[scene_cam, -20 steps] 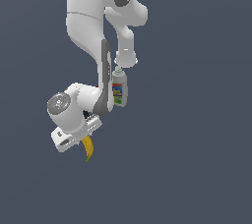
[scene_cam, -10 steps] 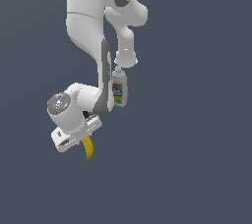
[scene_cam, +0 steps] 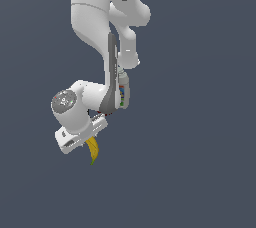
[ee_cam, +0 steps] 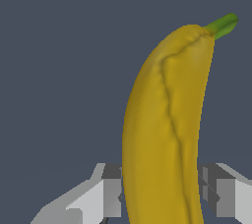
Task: Pick up a designated object from a clutter of objects.
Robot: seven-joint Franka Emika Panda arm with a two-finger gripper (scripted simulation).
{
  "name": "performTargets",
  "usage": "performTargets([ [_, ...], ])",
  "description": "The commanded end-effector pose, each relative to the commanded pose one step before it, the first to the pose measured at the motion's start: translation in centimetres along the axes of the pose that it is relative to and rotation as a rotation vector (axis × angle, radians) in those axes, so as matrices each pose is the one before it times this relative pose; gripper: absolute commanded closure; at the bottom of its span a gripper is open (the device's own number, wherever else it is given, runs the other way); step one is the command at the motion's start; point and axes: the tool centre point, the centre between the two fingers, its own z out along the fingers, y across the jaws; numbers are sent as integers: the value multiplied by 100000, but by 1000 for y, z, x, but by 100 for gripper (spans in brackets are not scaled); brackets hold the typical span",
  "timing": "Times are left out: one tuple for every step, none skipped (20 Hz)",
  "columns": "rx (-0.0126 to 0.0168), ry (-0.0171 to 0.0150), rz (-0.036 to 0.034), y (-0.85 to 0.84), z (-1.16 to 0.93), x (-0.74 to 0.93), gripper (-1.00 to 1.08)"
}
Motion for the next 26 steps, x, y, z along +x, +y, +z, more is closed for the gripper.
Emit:
performTargets([
  [-266, 212, -113, -833, -1497, 993, 108],
  [0, 0, 0, -439, -669, 440, 108],
  [0, 0, 0, -481, -734, 483, 108],
  [0, 0, 0, -519, -794, 522, 108],
  [0, 0, 0, -552, -848, 557, 108],
  [-43, -46, 29, -574, -900, 578, 108],
  [0, 0, 0, -607, -937, 615, 108],
  [0, 0, 0, -611, -947, 621, 108],
  [0, 0, 0, -609, -947, 620, 108],
  [-47, -46, 20, -604, -949, 616, 108],
  [0, 0, 0, -605, -947, 620, 108],
  [0, 0, 0, -603, -948, 621, 108],
  [0, 0, 0, -601, -947, 620, 108],
  [-49, -43, 22, -596, -949, 616, 108],
  [0, 0, 0, -595, -944, 619, 108],
  [0, 0, 0, -592, -943, 619, 108],
  [-35, -27, 21, -586, -943, 615, 108],
  [0, 0, 0, -586, -938, 618, 108],
  [0, 0, 0, -583, -935, 618, 108],
  [0, 0, 0, -579, -932, 618, 108],
  [0, 0, 0, -575, -927, 617, 108],
  [0, 0, 0, -571, -923, 617, 108],
  [0, 0, 0, -566, -918, 616, 108],
  [-35, -16, 57, -541, -918, 597, 108],
  [0, 0, 0, -556, -906, 614, 108],
  [0, 0, 0, -550, -899, 613, 108],
])
